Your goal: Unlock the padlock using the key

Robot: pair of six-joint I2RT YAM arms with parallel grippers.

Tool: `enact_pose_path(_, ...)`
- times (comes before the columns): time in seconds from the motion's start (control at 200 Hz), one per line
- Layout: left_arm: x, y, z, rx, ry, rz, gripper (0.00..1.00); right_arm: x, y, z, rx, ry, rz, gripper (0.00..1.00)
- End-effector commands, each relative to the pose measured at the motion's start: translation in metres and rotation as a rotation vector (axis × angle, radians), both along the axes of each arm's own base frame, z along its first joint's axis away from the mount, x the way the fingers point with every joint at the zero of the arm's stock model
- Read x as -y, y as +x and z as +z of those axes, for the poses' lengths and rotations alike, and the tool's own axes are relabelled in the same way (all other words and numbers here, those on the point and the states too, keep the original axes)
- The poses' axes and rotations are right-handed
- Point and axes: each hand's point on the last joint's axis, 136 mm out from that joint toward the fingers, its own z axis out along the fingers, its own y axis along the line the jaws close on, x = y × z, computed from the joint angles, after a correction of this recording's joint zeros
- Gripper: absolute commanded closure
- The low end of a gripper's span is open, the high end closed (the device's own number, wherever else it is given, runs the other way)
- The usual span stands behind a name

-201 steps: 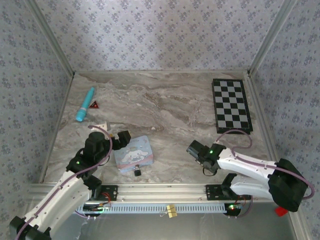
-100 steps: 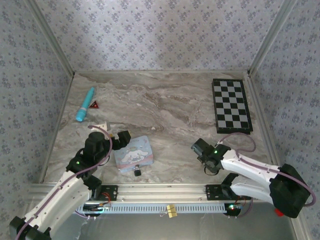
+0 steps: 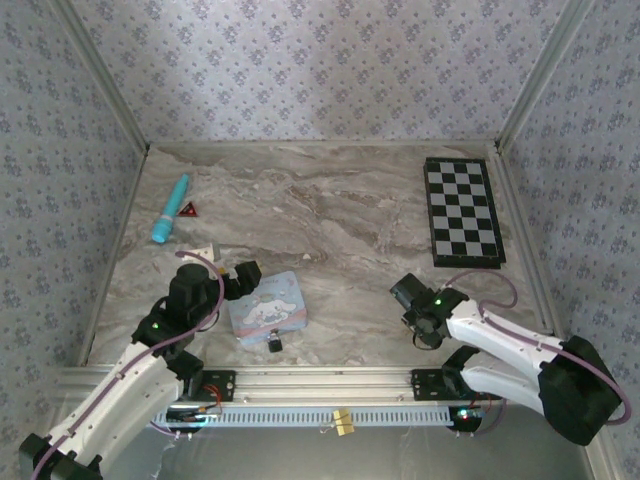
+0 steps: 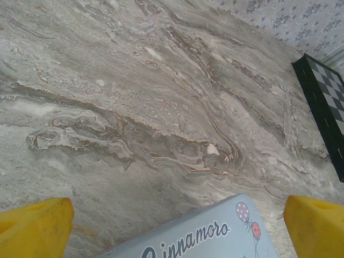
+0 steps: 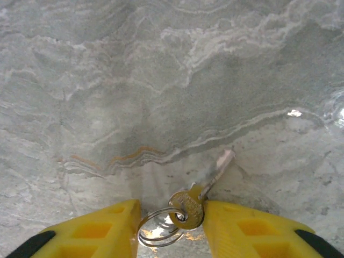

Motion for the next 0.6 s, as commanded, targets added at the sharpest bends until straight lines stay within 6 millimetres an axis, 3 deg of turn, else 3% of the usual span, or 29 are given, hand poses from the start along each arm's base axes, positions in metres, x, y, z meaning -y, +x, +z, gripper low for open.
enact_pose_path(0.0, 0.0016, 0.0047, 0.0164, 0.040, -0.032, 0.011, 0.00, 0.0004, 0.0144, -0.0064, 0.060, -0.011, 0.001, 0.65)
enact_pose_path(0.595, 0.0026, 0.0064, 0.0163, 0.039, -0.030, 0.010, 0.00, 0.0021, 0.0141, -0.0041, 0.062, -0.034, 0.019, 0.77)
